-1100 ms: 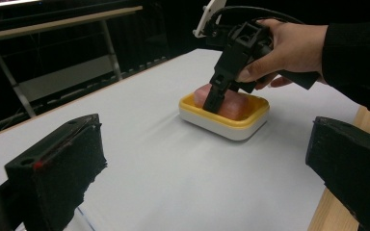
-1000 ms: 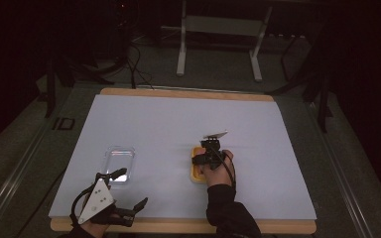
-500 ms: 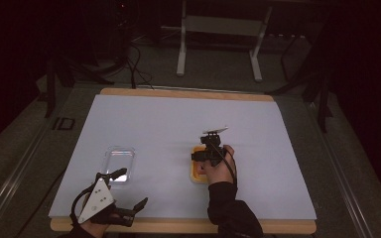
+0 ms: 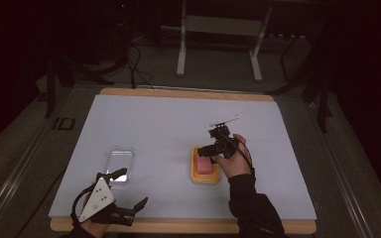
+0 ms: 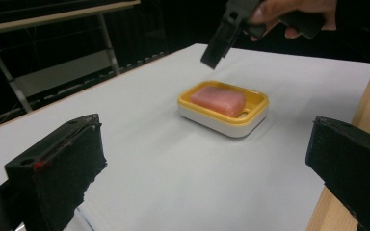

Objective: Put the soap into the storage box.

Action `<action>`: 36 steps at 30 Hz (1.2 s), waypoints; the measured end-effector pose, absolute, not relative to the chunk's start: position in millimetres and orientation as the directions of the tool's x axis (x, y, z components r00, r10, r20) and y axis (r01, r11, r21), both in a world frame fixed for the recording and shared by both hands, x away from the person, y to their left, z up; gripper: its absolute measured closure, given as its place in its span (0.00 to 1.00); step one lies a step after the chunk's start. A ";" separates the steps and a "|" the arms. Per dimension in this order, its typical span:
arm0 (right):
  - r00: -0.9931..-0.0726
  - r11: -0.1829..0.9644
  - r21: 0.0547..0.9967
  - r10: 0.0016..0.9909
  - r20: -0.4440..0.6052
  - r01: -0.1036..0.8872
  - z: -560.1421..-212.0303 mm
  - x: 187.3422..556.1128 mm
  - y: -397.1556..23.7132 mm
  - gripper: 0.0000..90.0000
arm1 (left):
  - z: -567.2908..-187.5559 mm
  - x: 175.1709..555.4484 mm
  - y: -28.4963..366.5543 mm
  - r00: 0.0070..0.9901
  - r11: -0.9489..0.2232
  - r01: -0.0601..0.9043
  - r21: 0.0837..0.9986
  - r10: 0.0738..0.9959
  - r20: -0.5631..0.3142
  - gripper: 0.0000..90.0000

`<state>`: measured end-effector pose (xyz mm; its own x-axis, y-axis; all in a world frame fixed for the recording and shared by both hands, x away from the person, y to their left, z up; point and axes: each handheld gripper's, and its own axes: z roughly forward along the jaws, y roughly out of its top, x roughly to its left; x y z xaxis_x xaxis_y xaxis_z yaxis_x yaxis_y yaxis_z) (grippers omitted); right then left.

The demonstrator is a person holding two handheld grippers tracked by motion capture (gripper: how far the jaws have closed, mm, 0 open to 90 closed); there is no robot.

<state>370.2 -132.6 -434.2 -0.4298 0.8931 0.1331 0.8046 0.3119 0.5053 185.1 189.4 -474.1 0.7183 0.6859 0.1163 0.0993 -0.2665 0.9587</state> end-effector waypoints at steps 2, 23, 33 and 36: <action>-0.445 0.327 0.520 0.888 0.116 0.789 -431.1 371.6 -135.1 0.14 | -475.0 185.3 188.7 0.722 -0.276 0.102 0.956 0.681 0.120 0.00; -0.549 0.366 0.642 0.829 0.105 0.674 -429.6 355.5 -219.6 0.14 | -475.9 182.6 190.4 0.740 -0.257 0.102 0.961 0.665 0.099 0.00; -0.554 0.352 0.667 0.825 0.109 0.656 -444.5 330.9 -256.6 0.14 | -476.0 183.2 190.6 0.736 -0.259 0.109 0.960 0.670 0.097 0.00; -0.550 0.347 0.677 0.829 0.103 0.649 -446.6 324.8 -263.5 0.14 | -476.2 183.5 190.4 0.736 -0.260 0.110 0.959 0.670 0.098 0.00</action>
<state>324.8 -263.5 -446.6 -0.5495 0.8292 0.1026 0.6494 0.3466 0.6769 183.5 190.4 -476.2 0.7361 0.6698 0.0976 0.1095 -0.2601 0.9593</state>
